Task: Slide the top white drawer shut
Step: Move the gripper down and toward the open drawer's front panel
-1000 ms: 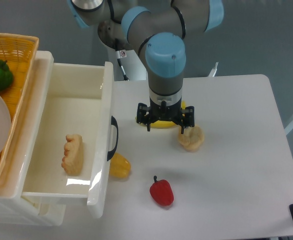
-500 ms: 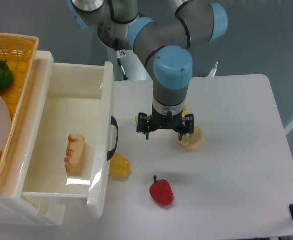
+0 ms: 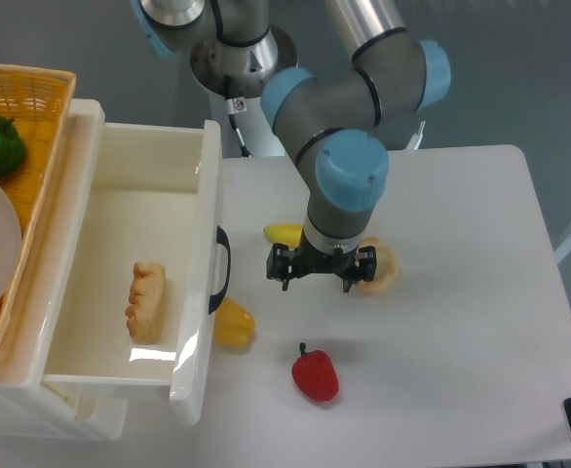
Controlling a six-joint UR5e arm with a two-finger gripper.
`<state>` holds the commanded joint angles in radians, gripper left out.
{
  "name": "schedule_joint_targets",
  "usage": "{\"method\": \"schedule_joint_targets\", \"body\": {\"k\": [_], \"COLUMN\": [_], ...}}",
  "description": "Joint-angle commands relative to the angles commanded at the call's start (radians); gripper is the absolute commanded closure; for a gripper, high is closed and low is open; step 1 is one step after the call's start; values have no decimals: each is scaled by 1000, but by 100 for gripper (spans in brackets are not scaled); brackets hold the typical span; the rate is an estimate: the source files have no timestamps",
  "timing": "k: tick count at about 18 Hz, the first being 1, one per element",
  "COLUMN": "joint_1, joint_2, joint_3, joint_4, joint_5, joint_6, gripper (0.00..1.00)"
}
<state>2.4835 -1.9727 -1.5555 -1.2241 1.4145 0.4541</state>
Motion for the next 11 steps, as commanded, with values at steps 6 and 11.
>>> {"method": "schedule_joint_targets", "body": {"k": [6, 11], "joint_1": [-14, -15], "joint_2": [-26, -28], "joint_3": [-2, -5], "joint_4": [2, 2], "joint_5": [-16, -55], "joint_6": [8, 5], "gripper": [0, 0]}}
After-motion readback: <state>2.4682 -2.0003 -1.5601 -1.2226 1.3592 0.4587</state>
